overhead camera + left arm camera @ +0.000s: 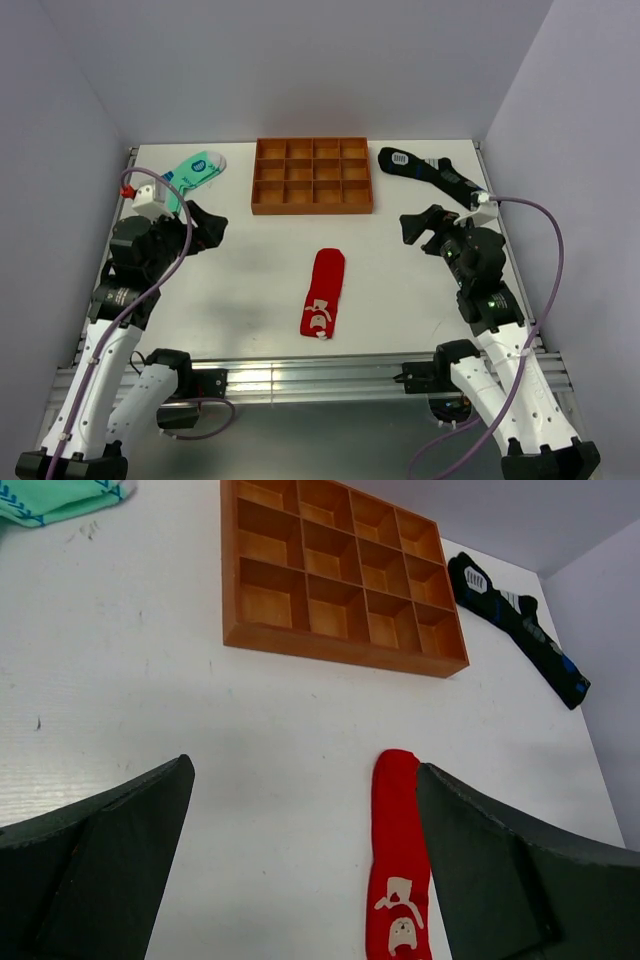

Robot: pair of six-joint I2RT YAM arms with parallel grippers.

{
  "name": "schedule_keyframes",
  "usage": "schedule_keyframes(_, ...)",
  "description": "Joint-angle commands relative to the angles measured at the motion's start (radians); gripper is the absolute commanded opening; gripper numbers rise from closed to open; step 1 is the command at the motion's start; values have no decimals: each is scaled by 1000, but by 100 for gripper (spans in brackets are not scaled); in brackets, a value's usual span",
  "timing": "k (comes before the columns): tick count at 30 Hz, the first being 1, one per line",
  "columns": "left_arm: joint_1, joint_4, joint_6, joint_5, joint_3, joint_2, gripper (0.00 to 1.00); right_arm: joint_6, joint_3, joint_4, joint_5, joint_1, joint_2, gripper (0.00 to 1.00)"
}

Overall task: Roll the socks
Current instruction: Roll the sock at the center of the board.

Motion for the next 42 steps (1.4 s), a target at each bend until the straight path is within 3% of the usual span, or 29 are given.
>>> schedule_keyframes(1, 3, 9, 20, 69, 3, 10, 99, -38, 7, 25, -17, -3, -6, 100)
schedule_keyframes(5, 4, 25, 31, 108, -4, 4, 100, -56, 23, 31, -17, 32, 39, 92)
schedule_keyframes(9, 4, 25, 33, 118, -4, 2, 100, -62, 46, 49, 124, 200, 109, 91)
schedule_keyframes(16, 3, 38, 27, 154, -10, 13, 100, -105, 34, 78, 215, 556, 289, 65)
schedule_keyframes(19, -3, 43, 25, 157, -12, 14, 100, -98, -3, 132, 253, 642, 353, 54)
schedule_keyframes(27, -11, 42, 25, 183, -10, 46, 99, -76, -81, 236, 337, 906, 531, 42)
schedule_keyframes(35, -16, 43, 25, 184, -13, 45, 100, -72, -86, 310, 413, 1080, 749, 41)
schedule_keyframes(42, -23, 37, 27, 178, -12, 54, 99, -64, -62, 287, 448, 1134, 789, 44)
